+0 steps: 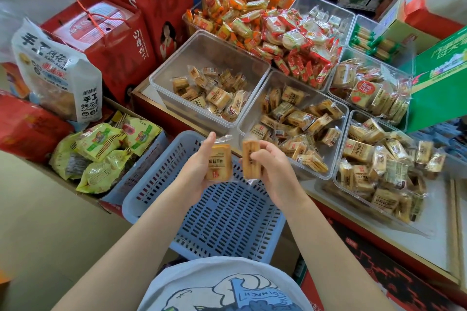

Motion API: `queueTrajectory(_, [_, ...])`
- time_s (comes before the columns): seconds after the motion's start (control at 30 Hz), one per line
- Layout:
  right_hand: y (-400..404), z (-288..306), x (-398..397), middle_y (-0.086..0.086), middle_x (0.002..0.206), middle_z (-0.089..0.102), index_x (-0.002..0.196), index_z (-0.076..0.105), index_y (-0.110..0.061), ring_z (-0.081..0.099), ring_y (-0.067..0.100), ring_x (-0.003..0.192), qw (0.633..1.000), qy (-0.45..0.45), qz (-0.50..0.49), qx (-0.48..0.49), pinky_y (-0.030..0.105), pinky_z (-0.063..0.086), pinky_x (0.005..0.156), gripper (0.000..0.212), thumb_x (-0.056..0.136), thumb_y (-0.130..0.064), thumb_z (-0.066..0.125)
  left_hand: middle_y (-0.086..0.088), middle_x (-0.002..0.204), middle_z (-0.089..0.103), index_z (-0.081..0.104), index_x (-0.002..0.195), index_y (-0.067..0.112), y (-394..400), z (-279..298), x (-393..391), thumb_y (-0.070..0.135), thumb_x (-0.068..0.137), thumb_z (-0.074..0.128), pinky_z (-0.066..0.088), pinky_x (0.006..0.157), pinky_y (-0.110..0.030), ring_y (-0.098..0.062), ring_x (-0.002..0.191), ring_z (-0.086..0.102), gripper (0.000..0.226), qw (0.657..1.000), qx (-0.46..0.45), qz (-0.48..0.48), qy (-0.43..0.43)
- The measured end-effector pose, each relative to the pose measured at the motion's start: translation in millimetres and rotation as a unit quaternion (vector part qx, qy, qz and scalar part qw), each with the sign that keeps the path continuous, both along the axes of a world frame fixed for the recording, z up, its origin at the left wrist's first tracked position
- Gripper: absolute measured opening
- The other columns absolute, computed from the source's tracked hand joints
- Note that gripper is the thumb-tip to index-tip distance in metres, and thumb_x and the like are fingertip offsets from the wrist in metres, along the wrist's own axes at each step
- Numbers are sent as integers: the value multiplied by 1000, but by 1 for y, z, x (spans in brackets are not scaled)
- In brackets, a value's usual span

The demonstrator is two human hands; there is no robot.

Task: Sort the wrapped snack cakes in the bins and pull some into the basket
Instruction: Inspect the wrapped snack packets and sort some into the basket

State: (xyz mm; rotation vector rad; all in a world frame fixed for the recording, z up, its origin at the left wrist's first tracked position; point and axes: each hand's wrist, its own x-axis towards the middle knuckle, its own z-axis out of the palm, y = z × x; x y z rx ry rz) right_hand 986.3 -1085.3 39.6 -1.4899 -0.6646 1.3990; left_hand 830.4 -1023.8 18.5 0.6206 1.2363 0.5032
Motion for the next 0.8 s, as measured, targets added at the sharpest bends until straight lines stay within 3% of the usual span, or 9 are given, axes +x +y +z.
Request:
queueTrajectory(0.1, [-2,4,8,14,96,68,113,62,-5,69,27,95,995,86,-44,2,44,56,86,28,96,-19,46,-15,106,68,60,122,14,3,0,-6,61,92,62,60,77,-43,-29,94,69,56,997,-53,37,-33])
queueTrajectory(0.2, [-1,7,11,22,103,71,123,61,0,69,35,98,988,134,-75,-6,46,57,83,39,103,-18,32,-9,80,62,55,121,9,3,3,-5,68,90,57,52,52,-28,-20,62,60,66,988,-96,27,-117])
queueTrajectory(0.27, [1,8,12,29,112,68,128,60,1,69,36,100,990,128,-65,-7,45,56,81,45,105,-25,31,-9,78,58,54,119,8,3,6,-5,75,81,57,46,45,-22,-18,57,55,76,981,-100,3,-167])
queueTrajectory(0.33, [2,9,11,28,115,68,130,60,0,70,32,98,993,110,-45,-6,40,58,78,50,104,-37,39,-11,85,60,56,117,5,4,8,-6,76,73,70,48,46,-22,-17,63,58,86,975,-76,-29,-205])
queueTrajectory(0.4, [3,8,10,24,116,69,132,57,-2,71,31,96,993,108,-43,-2,38,58,74,55,98,-45,56,-12,90,61,57,119,3,6,7,-8,63,60,89,49,48,-22,-17,69,60,91,967,-66,-51,-240])
queueTrajectory(0.47, [5,7,10,26,122,67,134,52,-2,72,33,99,993,108,-55,-8,39,59,76,56,94,-38,66,-14,92,63,57,121,2,7,8,-8,47,59,94,51,51,-22,-19,75,64,85,962,-70,-43,-259])
queueTrajectory(0.53, [6,4,11,29,126,64,134,51,-2,70,38,104,990,121,-77,-15,42,60,81,47,97,-26,65,-16,96,67,57,126,1,8,10,-6,43,77,84,57,62,-29,-23,81,69,70,962,-80,4,-262])
queueTrajectory(0.63, [7,1,12,25,119,66,128,59,-4,66,40,112,984,134,-115,-16,43,60,83,38,97,-26,64,-17,103,74,62,131,2,11,9,-4,47,94,58,54,85,-45,-29,83,74,58,964,-83,42,-249])
queueTrajectory(0.8, [14,-2,16,15,109,69,123,64,-7,65,32,106,987,111,-118,-20,38,57,77,33,99,-29,62,-16,102,76,63,128,7,17,6,-3,52,105,43,61,78,-46,-28,88,73,55,981,-49,21,-188])
